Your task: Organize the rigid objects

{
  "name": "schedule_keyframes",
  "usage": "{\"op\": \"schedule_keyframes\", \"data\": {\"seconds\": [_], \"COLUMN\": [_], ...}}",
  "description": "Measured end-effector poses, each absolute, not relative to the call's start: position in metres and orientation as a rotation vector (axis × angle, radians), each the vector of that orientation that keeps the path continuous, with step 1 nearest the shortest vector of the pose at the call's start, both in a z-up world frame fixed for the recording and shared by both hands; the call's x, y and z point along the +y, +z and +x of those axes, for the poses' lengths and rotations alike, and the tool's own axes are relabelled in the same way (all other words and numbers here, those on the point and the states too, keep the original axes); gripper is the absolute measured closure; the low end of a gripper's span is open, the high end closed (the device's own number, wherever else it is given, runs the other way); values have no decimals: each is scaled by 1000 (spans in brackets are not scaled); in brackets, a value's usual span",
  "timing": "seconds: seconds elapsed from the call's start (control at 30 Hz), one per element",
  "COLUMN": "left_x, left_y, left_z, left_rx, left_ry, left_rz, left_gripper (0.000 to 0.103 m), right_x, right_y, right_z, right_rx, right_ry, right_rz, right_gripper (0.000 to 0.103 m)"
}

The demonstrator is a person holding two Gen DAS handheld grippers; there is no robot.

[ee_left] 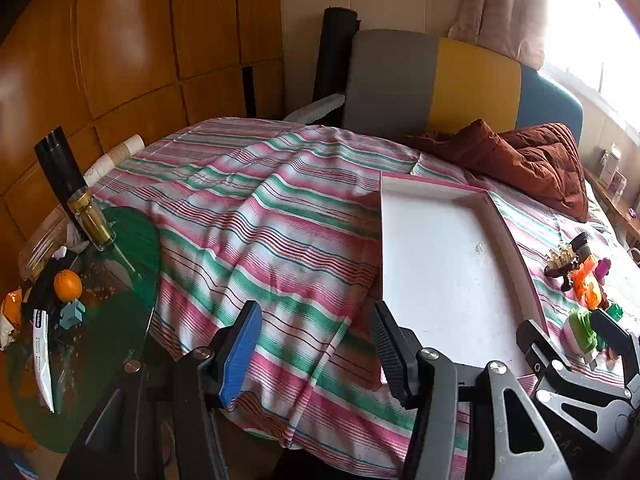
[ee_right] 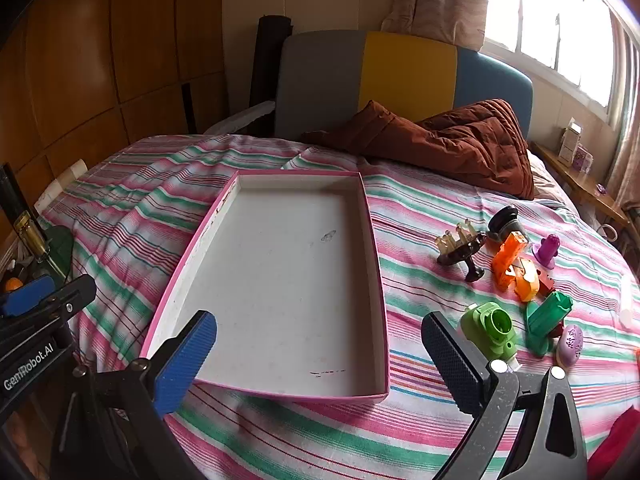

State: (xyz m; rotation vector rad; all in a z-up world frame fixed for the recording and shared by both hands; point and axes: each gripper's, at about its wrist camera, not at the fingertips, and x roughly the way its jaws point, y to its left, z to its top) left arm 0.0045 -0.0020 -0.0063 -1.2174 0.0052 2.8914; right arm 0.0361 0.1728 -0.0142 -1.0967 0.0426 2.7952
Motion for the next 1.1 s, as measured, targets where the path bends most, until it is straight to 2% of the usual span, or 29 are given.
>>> {"op": "schedule_keyframes", "data": {"seconds": [1.1], "left_x": [15], "left_y": [-8], "left_z": [7], "left_rx": [90], "left_ry": [2848], "left_rz": [-1213], "left_gripper": [46], "right_x": [198], "right_y": [-7], "right_z": [42], "right_rx": [68], "right_ry": [2784], "right_rz": [-1066], "right_gripper": [0]}}
